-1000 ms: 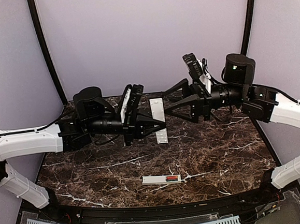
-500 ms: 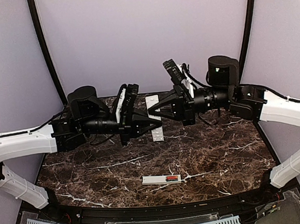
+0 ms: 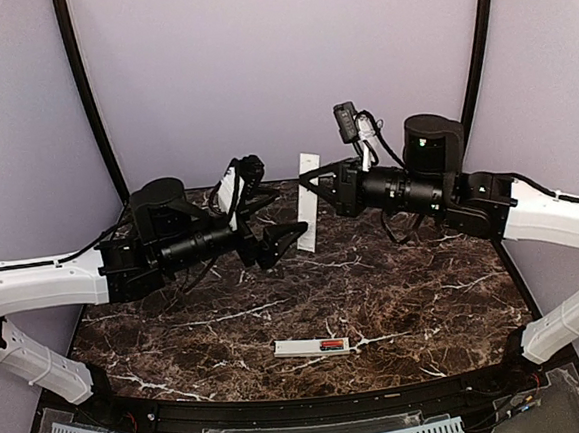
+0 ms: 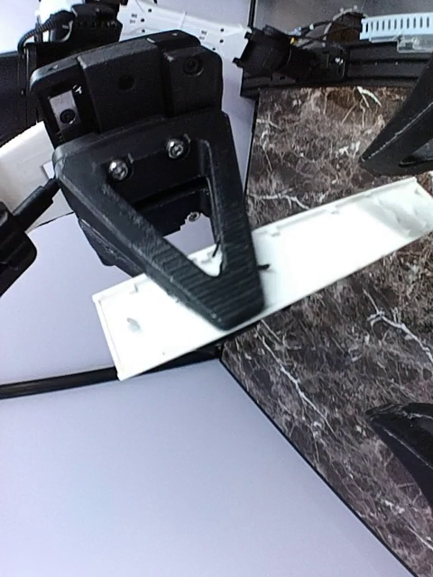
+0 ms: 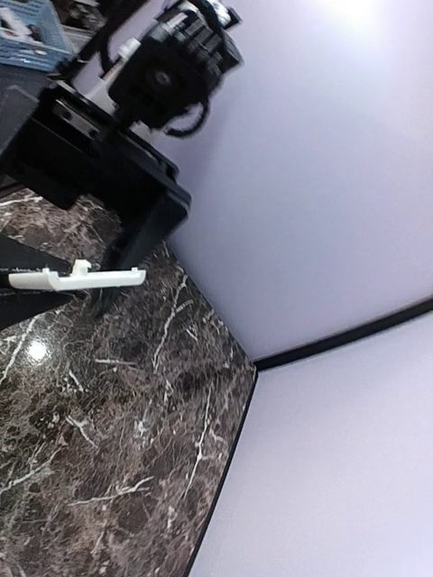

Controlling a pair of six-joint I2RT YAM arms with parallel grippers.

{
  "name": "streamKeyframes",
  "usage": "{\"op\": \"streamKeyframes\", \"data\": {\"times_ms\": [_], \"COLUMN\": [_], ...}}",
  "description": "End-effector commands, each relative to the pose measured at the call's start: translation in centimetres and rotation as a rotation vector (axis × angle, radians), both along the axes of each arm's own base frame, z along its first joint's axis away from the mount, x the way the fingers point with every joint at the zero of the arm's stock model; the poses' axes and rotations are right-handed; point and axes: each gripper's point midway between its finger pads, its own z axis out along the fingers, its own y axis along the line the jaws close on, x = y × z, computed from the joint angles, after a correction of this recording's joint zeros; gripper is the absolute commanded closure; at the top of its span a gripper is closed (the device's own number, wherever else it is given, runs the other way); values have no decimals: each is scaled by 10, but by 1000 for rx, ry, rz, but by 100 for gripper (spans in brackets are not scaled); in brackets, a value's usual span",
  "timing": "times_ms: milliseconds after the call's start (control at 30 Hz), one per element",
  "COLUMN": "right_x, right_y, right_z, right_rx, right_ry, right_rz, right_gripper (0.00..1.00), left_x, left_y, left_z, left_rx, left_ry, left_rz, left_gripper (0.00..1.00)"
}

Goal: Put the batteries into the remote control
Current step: Pass from the left arm to the right, then pass from the right arm to the left

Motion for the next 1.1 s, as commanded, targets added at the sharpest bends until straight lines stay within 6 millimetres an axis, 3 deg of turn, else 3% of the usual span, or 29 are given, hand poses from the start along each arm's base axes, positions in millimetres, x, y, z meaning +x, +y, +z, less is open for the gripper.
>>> {"op": "streamKeyframes", "data": {"times_ms": [0, 333, 467, 633, 1067], "right_x": [37, 39, 38, 38, 34], "right_y": [-27, -16, -12, -11, -10], "right_z": [-2, 1, -2, -2, 0], "right_rx": [63, 11, 4, 5, 11], "right_ry": [95, 46, 45, 42, 38], "right_rz": [-344, -460, -450, -443, -420], "right_gripper": [100, 100, 100, 100, 100], "left_x": [17, 32, 40, 37, 32], "left_y": [7, -23, -27, -32, -36], "left_z": [4, -12, -15, -13, -5], "left_rx": [43, 109, 115, 88, 37], "left_ry": [-71, 6, 23, 48, 74], "left_rz": [179, 209, 240, 212, 178], "left_gripper": [14, 14, 26, 46, 76]}}
